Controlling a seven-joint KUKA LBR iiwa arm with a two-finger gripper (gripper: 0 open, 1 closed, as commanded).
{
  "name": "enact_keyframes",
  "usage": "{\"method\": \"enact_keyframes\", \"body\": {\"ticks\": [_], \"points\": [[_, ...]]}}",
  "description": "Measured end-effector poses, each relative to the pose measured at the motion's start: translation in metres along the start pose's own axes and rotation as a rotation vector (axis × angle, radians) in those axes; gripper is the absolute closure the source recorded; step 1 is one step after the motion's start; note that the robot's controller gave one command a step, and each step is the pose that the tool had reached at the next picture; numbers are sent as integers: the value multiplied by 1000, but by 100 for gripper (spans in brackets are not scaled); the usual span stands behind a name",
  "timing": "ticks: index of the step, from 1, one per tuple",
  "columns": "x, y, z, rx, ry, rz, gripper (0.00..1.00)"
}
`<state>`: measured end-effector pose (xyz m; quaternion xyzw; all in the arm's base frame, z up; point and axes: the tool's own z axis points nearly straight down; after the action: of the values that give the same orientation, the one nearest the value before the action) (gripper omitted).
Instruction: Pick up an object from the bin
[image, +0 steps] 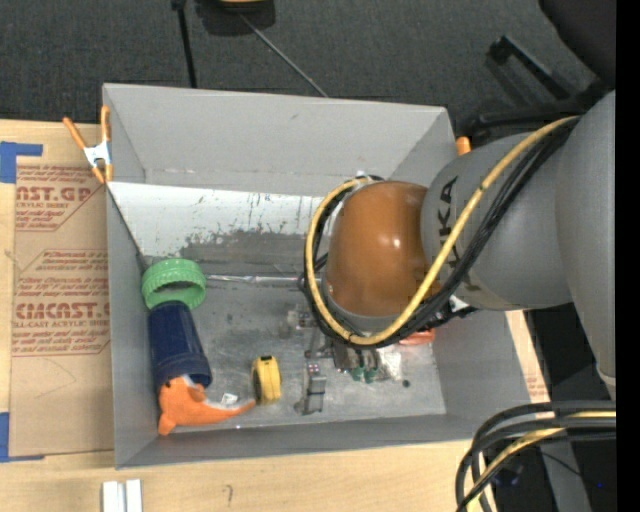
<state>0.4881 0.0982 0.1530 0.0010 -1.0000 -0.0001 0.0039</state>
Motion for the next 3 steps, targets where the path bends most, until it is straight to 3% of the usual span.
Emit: {"method": "enact_keyframes", "body": {"ticks": [1,2,3], "points": [[-2,0,-4,-1,-8,1,0],[-9,20,34,0,-13,-77,0],[-12,58,68,0,-7,-172,100]]}}
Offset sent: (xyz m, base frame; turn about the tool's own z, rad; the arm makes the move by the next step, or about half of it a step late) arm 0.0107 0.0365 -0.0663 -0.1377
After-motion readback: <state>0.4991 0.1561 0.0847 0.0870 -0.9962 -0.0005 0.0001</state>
